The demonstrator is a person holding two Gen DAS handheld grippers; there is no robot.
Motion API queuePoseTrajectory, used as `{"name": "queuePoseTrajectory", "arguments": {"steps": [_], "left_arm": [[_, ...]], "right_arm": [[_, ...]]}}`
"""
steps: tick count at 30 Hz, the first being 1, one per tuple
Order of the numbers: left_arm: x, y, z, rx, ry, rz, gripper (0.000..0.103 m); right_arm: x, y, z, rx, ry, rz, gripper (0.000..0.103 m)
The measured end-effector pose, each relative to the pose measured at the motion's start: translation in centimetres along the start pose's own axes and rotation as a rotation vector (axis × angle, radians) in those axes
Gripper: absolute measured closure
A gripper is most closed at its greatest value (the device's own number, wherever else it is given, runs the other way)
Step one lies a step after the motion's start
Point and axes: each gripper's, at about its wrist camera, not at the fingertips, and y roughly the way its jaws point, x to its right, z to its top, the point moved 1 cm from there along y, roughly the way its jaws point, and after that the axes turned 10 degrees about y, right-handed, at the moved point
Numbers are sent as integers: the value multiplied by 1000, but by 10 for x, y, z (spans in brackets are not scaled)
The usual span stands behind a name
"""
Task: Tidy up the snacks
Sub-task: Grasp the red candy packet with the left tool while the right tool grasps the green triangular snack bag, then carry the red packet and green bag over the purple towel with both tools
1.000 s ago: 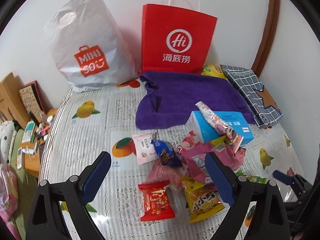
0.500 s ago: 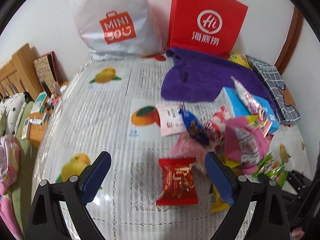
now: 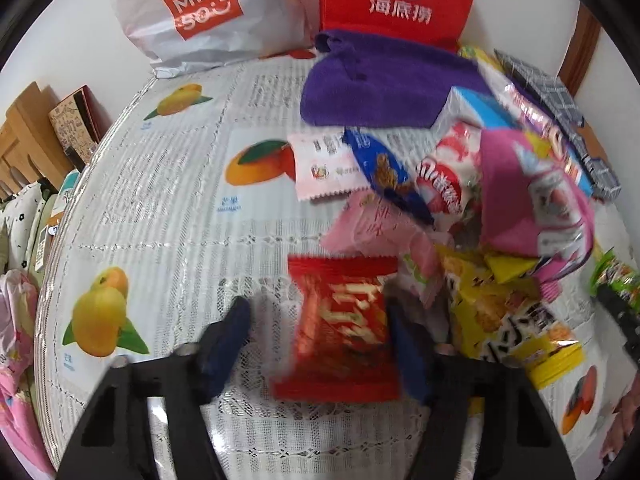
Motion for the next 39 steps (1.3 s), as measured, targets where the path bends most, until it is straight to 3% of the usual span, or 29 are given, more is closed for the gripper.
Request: {"name": "queuePoseTrajectory", "arguments": {"steps": [1, 10, 23, 32, 39], "left_arm": [[1, -2, -1, 13, 9, 2, 61], [-14, -24, 0, 14, -41, 5, 63], [-4, -110, 12, 177, -17, -26, 63], [23, -148, 51, 259, 32, -72, 64], [29, -146, 93, 280, 37, -85, 64]], "right_arm": [[2, 1, 1, -4, 9, 0, 57], [4, -14, 9, 28, 6, -26, 58], [-10, -79, 21, 114, -21, -18, 58], [-12, -111, 54, 159, 2, 1, 58], [-15, -108, 103, 182, 19, 5, 58]]}}
